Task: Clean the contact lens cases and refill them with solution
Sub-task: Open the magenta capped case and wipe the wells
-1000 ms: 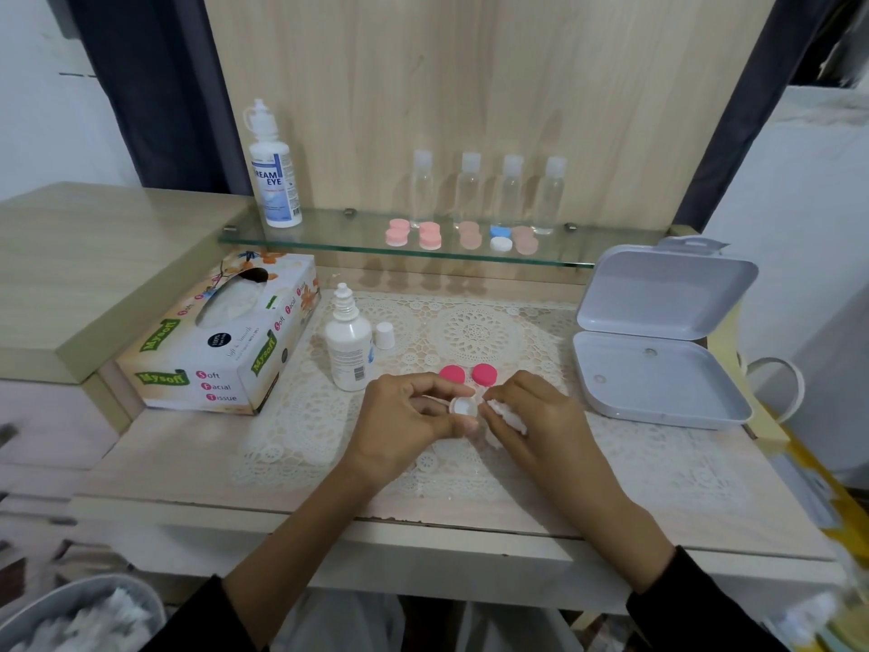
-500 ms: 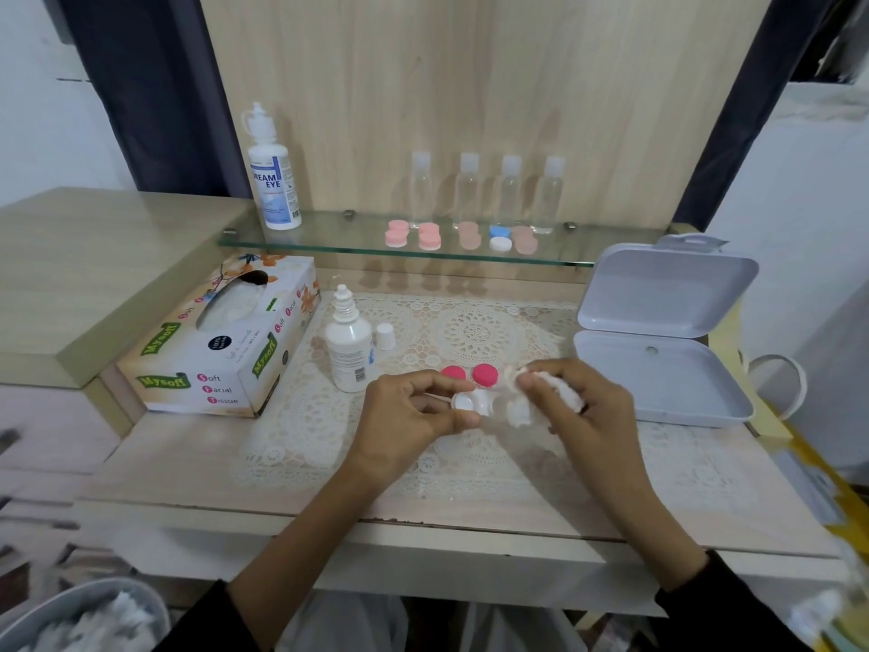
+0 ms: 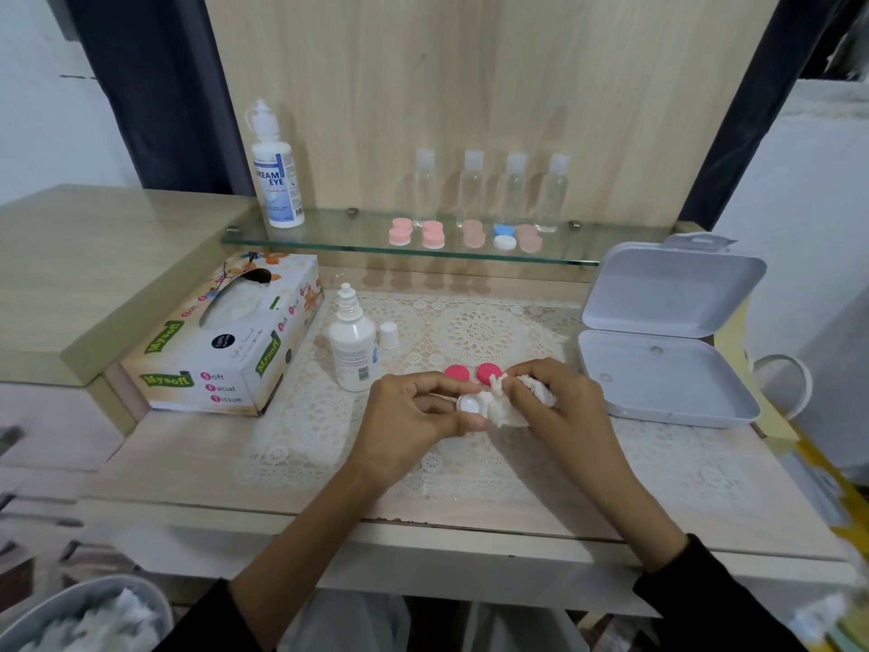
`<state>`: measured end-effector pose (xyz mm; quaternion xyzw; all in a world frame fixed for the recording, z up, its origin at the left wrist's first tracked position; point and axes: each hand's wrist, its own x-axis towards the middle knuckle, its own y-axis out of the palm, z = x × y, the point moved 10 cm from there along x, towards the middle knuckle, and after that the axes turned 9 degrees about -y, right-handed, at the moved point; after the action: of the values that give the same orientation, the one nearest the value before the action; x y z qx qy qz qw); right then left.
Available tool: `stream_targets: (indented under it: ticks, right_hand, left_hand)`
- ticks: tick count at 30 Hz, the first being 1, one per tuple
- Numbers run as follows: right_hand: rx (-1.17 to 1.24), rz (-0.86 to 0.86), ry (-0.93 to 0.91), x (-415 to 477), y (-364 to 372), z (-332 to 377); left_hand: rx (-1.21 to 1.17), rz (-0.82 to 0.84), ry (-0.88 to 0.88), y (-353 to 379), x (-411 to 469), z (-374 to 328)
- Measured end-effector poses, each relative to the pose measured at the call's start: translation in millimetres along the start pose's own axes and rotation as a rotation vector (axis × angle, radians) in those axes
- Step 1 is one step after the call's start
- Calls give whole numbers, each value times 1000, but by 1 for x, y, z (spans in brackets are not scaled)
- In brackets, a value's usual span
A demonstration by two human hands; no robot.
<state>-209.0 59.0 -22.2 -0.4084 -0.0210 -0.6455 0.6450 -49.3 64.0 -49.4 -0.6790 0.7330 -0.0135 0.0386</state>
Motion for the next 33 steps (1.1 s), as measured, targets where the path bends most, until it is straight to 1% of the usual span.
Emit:
stream_targets:
  ticks: [6, 11, 14, 18, 22, 26, 28, 30, 31, 33]
  right_hand:
    - [68, -26, 126, -5, -7, -15]
    - [118, -2, 210, -12, -10, -26]
    - [181, 31, 211, -16, -9, -20]
    - [477, 8, 206, -26, -2, -3]
    - [378, 26, 108, -25, 0, -1]
    - [463, -14, 91, -25, 1, 0]
    - [586, -44, 155, -25, 3, -4]
    - [790, -67, 289, -29, 11, -12]
    - [840, -72, 338, -30, 14, -16]
    - [854, -86, 379, -32, 16, -22]
  left_hand:
    - [-20, 2, 8, 0, 0, -1]
    - [-62, -32, -3, -6, 2, 3]
    - [-74, -34, 21, -7, 2, 2]
    - [-99, -24, 29, -7, 2, 2]
    - [-136, -9, 12, -3, 4, 3]
    - [-106, 12, 3, 1, 5, 5]
    - [-96, 24, 10, 3, 5, 4]
    - [-84, 30, 29, 3, 5, 4]
    - [-78, 34, 41, 4, 6, 3]
    - [-77, 40, 48, 4, 7, 4]
